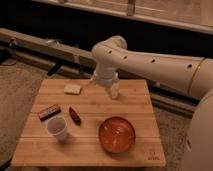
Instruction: Place the pepper in the ceramic cup
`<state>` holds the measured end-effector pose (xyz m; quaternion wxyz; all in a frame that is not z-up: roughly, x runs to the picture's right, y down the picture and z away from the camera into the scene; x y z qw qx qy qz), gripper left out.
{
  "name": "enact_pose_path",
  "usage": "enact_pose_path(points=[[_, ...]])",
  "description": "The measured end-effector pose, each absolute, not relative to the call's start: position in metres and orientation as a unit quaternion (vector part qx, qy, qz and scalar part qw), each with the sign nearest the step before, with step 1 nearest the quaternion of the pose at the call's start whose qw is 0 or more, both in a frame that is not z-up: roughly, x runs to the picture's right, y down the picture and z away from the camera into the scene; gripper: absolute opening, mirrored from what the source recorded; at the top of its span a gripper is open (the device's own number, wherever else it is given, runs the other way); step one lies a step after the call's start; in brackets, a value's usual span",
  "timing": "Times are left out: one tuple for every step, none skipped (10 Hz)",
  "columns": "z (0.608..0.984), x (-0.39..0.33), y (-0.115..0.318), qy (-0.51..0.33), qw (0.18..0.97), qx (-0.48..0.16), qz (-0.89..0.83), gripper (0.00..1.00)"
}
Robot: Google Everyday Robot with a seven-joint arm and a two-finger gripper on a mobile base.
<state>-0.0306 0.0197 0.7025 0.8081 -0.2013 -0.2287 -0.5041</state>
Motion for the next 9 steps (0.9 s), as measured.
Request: enact_pose_path(points=[[0.699, -0.044, 0.018, -0.239, 0.779, -0.182, -0.551, 0.80], [0.695, -0.055, 0.018, -0.246, 0.757, -0.170, -0.581, 0.80], [0.693, -0.067, 0.020, -0.253, 0.737, -0.162, -0.605, 0.80], [0.694, -0.078, 0.023, -0.257, 0.720, -0.159, -0.624, 0.80], [0.697, -0.096, 0.029, -0.259, 0.697, -0.157, -0.650, 0.80], [0.701, -0.112, 0.035, -0.260, 0.681, -0.156, -0.666, 0.80], [0.706, -0.122, 0.041, -0.259, 0.671, -0.160, -0.676, 0.80], [0.717, -0.134, 0.049, -0.257, 0.662, -0.165, -0.684, 0.80], [0.723, -0.144, 0.056, -0.258, 0.657, -0.170, -0.688, 0.80]])
